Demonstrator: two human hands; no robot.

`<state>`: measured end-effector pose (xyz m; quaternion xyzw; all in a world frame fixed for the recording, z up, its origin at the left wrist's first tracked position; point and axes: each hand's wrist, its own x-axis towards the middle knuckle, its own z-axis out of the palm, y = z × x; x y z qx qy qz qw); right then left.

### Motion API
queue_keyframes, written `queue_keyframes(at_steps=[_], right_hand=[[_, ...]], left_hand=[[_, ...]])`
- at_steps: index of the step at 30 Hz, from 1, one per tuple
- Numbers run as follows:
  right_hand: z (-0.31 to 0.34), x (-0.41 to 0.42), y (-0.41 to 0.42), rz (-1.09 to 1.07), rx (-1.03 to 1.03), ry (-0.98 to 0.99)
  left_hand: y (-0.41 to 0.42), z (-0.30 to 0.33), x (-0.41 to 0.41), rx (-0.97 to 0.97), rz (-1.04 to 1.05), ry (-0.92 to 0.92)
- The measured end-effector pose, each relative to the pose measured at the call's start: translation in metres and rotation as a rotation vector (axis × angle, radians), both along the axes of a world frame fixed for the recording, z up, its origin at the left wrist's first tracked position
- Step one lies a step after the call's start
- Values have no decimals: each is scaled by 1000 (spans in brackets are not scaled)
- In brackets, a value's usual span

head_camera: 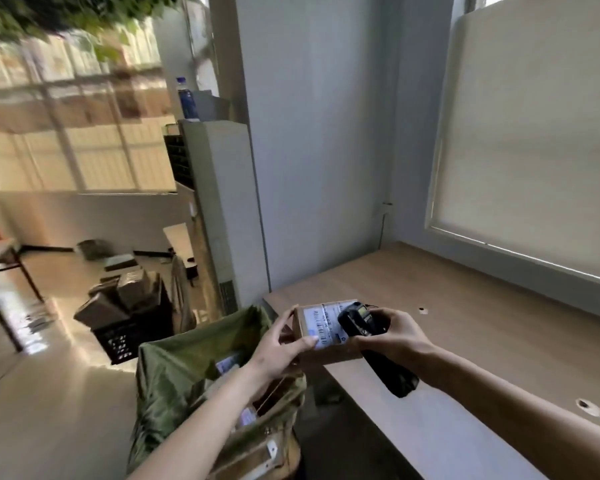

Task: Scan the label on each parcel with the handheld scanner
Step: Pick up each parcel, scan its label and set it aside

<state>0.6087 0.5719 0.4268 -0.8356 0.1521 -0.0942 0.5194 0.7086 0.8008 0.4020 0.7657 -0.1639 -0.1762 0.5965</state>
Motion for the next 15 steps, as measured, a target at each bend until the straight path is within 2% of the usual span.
queue_keyframes(at_steps=[6, 15], right_hand=[[-34, 121, 85, 213, -32, 75], [-127, 298, 153, 364, -73, 181]], left_hand=[[102, -40, 71, -56, 230, 102], [178, -125, 202, -9, 590, 187]])
